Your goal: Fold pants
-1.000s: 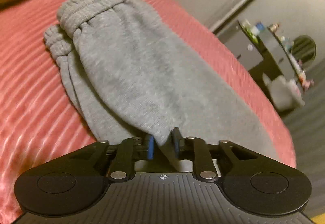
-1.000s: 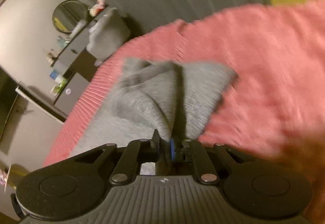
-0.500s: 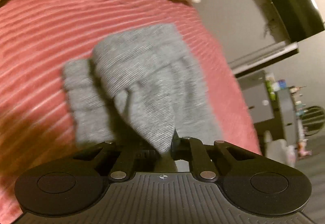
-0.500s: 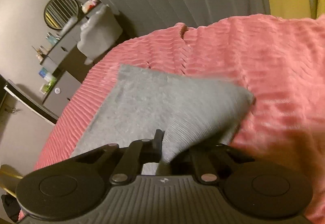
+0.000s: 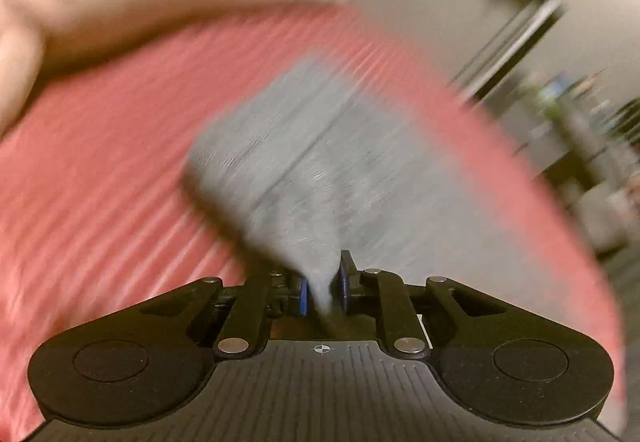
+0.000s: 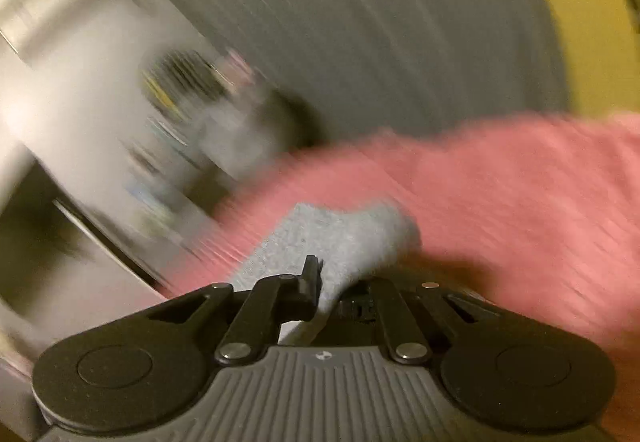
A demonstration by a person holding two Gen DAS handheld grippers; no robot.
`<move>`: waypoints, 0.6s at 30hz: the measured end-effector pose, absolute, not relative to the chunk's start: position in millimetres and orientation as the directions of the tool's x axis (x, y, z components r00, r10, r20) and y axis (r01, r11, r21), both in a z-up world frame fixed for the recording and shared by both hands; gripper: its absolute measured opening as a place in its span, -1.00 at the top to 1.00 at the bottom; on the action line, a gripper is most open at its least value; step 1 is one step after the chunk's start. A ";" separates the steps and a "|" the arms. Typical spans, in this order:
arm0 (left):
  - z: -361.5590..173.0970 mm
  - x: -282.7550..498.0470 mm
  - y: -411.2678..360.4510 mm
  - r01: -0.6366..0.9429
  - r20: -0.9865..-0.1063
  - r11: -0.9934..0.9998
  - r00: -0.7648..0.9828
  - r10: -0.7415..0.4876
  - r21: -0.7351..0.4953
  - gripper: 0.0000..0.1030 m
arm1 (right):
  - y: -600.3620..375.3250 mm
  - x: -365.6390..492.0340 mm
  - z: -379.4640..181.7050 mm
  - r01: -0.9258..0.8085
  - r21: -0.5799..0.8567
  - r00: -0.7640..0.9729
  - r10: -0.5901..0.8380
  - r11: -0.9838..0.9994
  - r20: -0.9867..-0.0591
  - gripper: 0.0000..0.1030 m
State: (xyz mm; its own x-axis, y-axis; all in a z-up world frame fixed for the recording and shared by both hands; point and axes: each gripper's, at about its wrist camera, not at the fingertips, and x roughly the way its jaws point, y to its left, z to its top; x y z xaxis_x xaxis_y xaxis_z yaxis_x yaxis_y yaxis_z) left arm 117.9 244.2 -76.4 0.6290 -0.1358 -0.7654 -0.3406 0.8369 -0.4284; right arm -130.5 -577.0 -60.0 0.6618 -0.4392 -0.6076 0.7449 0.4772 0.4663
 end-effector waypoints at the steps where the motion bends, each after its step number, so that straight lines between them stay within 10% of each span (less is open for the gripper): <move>1: -78.6 115.2 242.2 -0.350 -0.773 0.839 0.623 -0.124 -0.416 0.56 | -575.0 -129.8 -69.6 0.762 0.432 0.638 -0.441 0.483 -0.632 0.87; 5: -40.5 111.0 236.5 -0.457 -0.783 0.845 0.617 0.075 -0.279 -0.55 | -567.5 -125.2 -53.6 0.805 0.337 0.579 -0.523 0.488 -0.626 0.49; 9: 8.8 109.9 203.6 -0.497 -0.666 0.863 0.674 0.319 -0.089 -0.68 | -547.8 -117.0 -22.4 0.889 0.143 0.434 -0.703 0.435 -0.564 -0.25; 13: 19.8 118.5 121.6 -0.219 -0.614 0.973 0.779 0.131 -0.069 -0.81 | -500.3 -104.2 -10.1 0.765 0.184 0.624 -0.639 0.617 -0.450 -0.26; 18: -23.3 136.9 -4.9 0.159 -0.710 0.987 0.692 -0.134 -0.031 -0.84 | -442.2 -72.1 -39.0 0.406 0.398 0.855 -0.188 0.823 -0.483 -0.19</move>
State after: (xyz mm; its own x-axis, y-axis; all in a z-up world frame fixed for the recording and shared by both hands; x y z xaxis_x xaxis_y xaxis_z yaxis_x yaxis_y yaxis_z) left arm 136.9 -4.9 -23.3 0.6918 -0.1336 -0.7096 0.1586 0.9868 -0.0311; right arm -72.1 -442.2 -39.0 0.8553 -0.1880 -0.4828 0.4056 0.8228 0.3982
